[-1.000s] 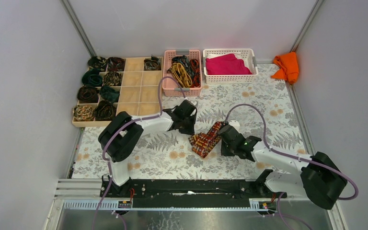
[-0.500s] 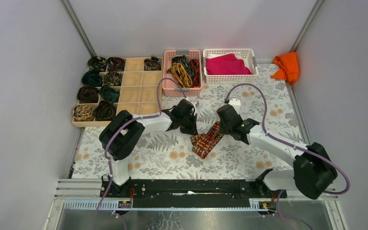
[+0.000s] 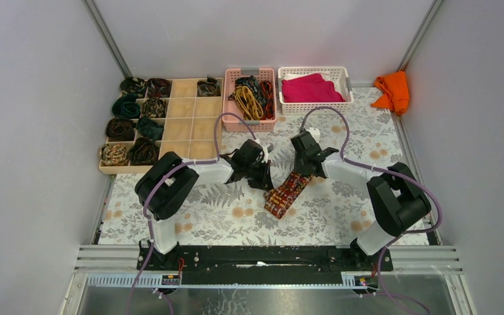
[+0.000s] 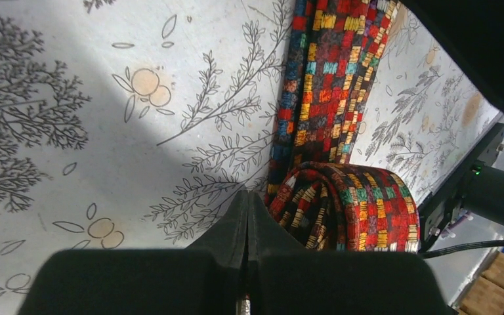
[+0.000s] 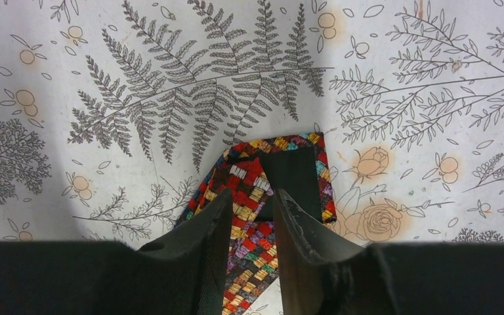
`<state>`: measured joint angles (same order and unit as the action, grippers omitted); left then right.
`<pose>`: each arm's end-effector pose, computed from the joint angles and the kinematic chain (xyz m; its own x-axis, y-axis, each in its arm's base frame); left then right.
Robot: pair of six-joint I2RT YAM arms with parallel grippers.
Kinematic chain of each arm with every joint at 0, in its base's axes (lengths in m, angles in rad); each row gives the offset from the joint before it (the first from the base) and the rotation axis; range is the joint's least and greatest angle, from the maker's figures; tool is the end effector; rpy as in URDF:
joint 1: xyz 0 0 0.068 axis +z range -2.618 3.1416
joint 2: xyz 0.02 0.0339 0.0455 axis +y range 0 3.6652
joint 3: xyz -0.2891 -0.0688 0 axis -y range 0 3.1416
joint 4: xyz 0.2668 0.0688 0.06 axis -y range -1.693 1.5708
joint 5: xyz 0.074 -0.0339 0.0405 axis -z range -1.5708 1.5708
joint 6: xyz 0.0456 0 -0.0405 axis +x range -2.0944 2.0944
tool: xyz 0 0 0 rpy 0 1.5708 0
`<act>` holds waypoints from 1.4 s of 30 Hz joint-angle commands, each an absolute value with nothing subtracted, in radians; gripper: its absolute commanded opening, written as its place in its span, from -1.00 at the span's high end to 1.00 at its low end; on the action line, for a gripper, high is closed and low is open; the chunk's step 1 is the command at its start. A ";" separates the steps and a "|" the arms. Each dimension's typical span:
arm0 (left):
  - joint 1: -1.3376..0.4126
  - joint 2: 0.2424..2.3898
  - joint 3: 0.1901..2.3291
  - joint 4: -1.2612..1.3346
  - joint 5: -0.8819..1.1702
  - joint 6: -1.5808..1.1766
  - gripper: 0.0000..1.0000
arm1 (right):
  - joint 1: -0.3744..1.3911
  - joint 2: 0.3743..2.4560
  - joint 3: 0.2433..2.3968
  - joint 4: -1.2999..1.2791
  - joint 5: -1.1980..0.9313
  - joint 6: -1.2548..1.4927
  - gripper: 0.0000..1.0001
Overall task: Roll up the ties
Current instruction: Roll the tie at the center of the board.
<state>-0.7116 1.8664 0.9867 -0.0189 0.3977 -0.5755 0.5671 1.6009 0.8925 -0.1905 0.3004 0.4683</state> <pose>0.2859 -0.2699 0.1319 -0.9242 0.1344 -0.3575 0.3358 0.7317 -0.5931 0.2970 0.1732 0.1824 -0.7505 0.0332 -0.6600 -0.0213 0.9970 0.0743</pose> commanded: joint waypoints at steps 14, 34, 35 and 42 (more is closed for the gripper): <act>-0.713 1.866 0.927 -0.038 0.434 -0.574 1.00 | 0.545 1.717 0.957 -0.155 0.213 0.467 0.31; -0.712 1.873 0.939 -0.017 0.493 -0.561 1.00 | 0.546 1.572 0.922 -0.259 0.310 0.471 1.00; -0.711 1.875 0.940 -0.017 0.495 -0.560 1.00 | 0.546 1.574 0.919 -0.264 0.310 0.472 1.00; -0.712 1.885 0.934 -0.011 0.505 -0.557 1.00 | 0.545 1.601 0.885 -0.273 0.308 0.486 1.00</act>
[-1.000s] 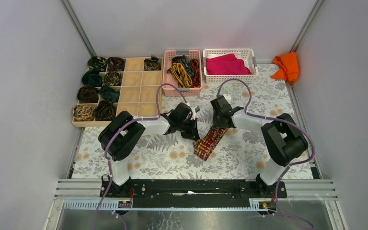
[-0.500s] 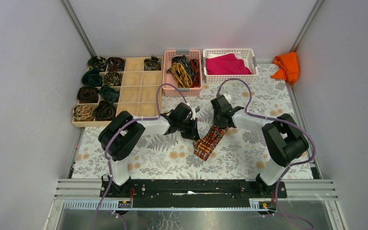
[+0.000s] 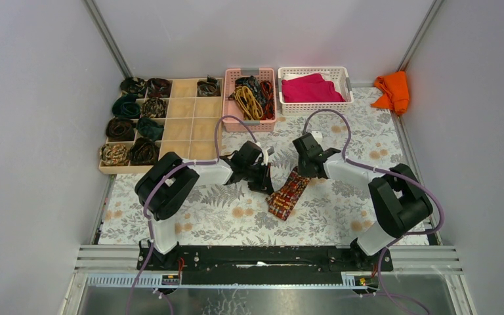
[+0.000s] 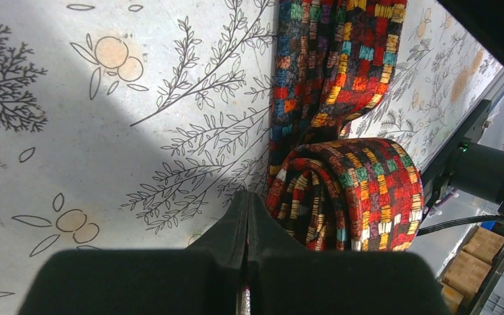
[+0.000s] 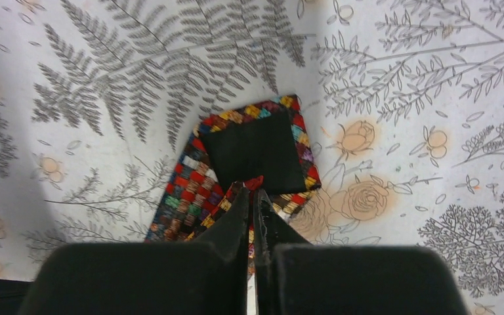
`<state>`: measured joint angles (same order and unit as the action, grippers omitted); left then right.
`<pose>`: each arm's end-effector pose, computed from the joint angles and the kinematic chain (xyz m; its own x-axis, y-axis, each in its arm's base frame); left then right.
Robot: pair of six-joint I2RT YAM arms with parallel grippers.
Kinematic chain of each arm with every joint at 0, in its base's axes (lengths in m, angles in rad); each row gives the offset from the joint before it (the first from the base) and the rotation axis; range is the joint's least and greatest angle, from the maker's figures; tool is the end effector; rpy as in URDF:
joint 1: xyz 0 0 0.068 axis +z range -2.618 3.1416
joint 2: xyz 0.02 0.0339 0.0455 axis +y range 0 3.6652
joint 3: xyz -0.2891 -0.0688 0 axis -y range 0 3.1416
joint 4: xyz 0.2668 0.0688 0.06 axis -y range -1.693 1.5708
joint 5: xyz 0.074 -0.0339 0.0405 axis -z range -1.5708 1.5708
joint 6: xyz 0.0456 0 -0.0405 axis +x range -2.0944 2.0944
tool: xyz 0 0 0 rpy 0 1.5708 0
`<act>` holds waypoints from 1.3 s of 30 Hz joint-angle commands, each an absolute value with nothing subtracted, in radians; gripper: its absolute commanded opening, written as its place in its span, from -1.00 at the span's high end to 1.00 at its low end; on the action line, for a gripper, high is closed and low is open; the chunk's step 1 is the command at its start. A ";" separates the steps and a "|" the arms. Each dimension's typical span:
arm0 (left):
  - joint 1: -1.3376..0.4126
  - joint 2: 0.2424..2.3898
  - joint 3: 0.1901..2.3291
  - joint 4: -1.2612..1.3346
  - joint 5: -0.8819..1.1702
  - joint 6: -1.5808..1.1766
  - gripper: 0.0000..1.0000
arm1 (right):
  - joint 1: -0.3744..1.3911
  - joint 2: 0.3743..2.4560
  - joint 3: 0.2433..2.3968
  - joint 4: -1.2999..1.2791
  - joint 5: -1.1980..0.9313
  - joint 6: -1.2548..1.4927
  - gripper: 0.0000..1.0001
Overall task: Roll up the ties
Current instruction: Roll the tie at the center of the board.
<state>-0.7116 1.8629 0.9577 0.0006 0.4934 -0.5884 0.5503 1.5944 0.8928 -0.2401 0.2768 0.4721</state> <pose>0.2780 -0.2683 0.1278 -0.9375 0.1630 -0.3074 0.3324 0.6808 -0.6527 0.2952 0.1665 0.1808 -0.7802 0.0345 -0.6245 -0.0125 0.9974 0.0708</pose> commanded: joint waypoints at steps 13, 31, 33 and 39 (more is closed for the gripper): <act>-0.712 1.862 0.935 -0.003 0.529 -0.558 1.00 | 0.546 1.547 0.885 -0.252 0.315 0.461 0.19; -0.711 1.801 1.001 -0.071 0.482 -0.563 0.34 | 0.546 1.422 0.838 -0.187 0.236 0.439 0.16; -0.712 1.791 1.011 -0.084 0.469 -0.563 0.24 | 0.546 1.412 0.837 -0.187 0.227 0.436 0.16; -0.712 1.773 1.035 -0.133 0.427 -0.548 -0.04 | 0.546 1.361 0.810 -0.165 0.188 0.438 0.15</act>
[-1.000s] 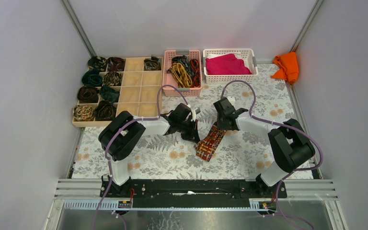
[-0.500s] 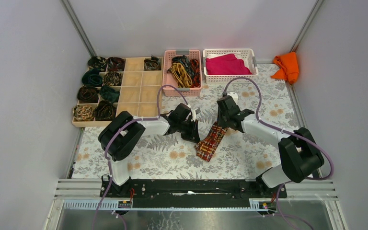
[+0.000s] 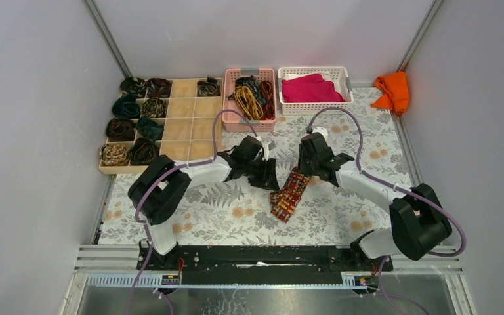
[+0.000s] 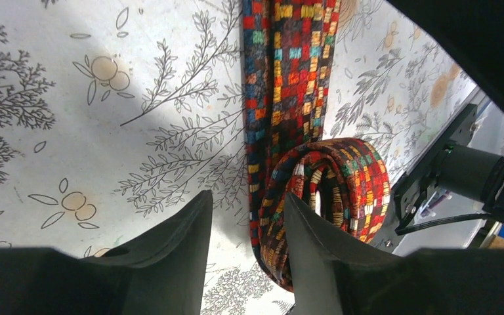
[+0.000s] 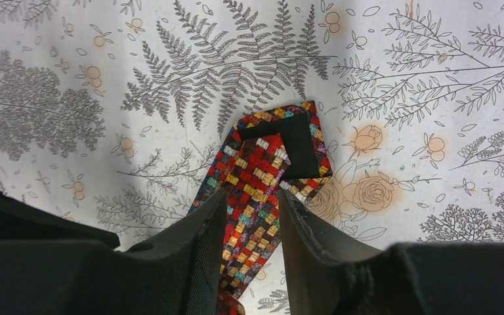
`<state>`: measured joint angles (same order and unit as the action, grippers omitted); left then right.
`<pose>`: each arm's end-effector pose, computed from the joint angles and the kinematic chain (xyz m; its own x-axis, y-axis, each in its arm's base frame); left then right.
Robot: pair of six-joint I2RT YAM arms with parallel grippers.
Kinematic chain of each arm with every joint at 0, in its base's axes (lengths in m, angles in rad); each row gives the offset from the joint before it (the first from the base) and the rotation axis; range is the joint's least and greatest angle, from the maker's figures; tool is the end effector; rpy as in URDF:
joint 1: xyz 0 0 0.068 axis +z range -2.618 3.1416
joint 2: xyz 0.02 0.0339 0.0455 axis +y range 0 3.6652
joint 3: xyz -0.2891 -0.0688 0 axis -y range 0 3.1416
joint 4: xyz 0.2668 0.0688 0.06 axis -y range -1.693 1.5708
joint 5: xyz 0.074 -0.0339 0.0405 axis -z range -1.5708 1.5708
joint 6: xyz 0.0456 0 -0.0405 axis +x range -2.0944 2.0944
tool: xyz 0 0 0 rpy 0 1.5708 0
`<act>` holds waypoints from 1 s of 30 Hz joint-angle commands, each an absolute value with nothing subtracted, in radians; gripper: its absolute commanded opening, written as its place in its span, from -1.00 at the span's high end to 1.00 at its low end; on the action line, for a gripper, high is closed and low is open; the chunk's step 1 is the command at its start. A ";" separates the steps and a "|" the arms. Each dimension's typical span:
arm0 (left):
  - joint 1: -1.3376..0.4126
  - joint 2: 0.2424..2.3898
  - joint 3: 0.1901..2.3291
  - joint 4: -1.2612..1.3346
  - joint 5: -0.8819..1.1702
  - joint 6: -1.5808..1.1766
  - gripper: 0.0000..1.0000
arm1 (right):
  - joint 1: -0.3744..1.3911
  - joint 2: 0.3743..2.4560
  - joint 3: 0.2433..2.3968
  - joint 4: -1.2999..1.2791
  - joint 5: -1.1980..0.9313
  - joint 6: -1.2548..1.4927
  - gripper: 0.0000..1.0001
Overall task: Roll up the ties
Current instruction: Roll the tie at the center of the board.
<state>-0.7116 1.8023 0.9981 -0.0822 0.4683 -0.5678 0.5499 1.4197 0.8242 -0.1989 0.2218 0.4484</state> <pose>0.2797 -0.2684 0.1555 -0.9243 0.1634 -0.3449 0.3579 0.6847 -0.6348 0.2730 0.1556 0.2148 -0.7122 0.0595 -0.6995 -0.0773 0.9837 0.1623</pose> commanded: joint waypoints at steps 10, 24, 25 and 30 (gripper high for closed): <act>-0.712 1.832 1.011 -0.156 0.430 -0.553 0.72 | 0.547 1.340 0.805 -0.176 0.194 0.430 0.15; -0.721 1.748 0.891 -0.107 0.226 -0.558 -0.13 | 0.547 1.330 0.770 -0.147 0.137 0.436 0.15; -0.721 1.736 0.881 -0.092 0.215 -0.555 -0.17 | 0.548 1.330 0.769 -0.144 0.132 0.437 0.15; -0.726 1.718 0.871 -0.090 0.162 -0.555 -0.25 | 0.547 1.324 0.769 -0.135 0.122 0.440 0.16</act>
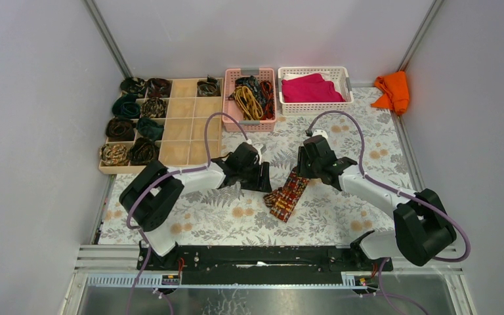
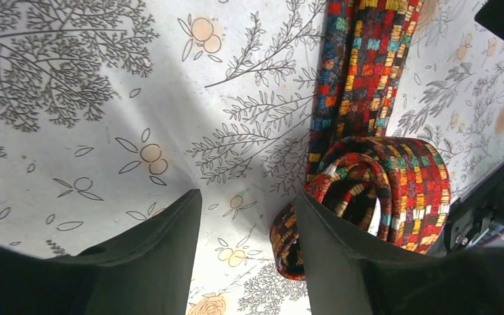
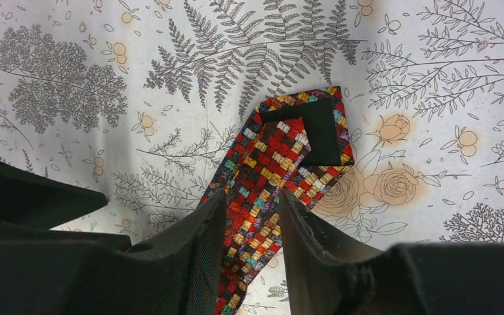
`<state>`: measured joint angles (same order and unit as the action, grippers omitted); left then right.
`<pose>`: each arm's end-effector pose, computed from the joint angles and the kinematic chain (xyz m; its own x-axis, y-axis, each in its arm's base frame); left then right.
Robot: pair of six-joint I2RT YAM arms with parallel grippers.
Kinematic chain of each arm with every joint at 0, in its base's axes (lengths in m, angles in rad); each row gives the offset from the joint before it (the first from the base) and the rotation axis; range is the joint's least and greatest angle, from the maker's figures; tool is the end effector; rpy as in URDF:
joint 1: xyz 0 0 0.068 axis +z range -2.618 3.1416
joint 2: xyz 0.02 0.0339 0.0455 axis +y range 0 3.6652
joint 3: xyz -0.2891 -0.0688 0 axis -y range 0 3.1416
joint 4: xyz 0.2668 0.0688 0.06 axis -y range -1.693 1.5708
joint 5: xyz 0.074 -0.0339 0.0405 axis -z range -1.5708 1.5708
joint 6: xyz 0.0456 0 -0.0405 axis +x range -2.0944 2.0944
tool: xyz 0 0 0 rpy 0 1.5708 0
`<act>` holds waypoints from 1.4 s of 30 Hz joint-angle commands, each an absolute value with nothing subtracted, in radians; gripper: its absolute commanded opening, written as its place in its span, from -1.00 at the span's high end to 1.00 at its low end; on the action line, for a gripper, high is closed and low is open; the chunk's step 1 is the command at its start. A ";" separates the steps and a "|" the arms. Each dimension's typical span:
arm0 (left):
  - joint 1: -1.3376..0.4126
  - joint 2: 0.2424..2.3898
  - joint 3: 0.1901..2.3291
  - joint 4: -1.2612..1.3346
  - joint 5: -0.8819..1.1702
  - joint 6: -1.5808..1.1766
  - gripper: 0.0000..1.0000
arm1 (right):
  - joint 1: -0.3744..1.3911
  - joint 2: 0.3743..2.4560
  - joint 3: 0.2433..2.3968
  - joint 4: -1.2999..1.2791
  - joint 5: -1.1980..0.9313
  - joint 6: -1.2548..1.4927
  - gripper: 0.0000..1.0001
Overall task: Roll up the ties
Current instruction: Roll the tie at the center of the board.
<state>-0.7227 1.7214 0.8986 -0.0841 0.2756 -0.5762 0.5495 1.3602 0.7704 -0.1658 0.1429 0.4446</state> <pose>0.2629 -0.2484 0.1517 -0.9106 0.1040 -0.3999 0.3173 0.7960 -0.5154 0.2604 0.1519 0.2160 -0.7122 0.0630 -0.6991 -0.1354 0.9649 0.2249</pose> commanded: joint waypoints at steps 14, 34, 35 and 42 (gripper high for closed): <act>-0.726 1.719 0.863 -0.080 0.125 -0.551 -0.07 | 0.547 1.321 0.758 -0.110 0.090 0.433 0.15; -0.632 1.641 0.815 0.080 0.495 -0.648 0.02 | 0.547 1.299 0.722 -0.089 0.084 0.430 0.15; -0.625 1.639 0.813 0.079 0.495 -0.644 -0.01 | 0.547 1.297 0.722 -0.089 0.084 0.430 0.15; -0.615 1.705 0.811 0.070 0.478 -0.624 0.04 | 0.547 1.285 0.719 -0.091 0.081 0.431 0.15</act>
<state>-0.6209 1.6695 0.8219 0.0284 0.4728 -0.6315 0.5495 1.3209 0.7238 -0.1139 0.0910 0.4423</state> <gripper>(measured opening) 0.507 0.424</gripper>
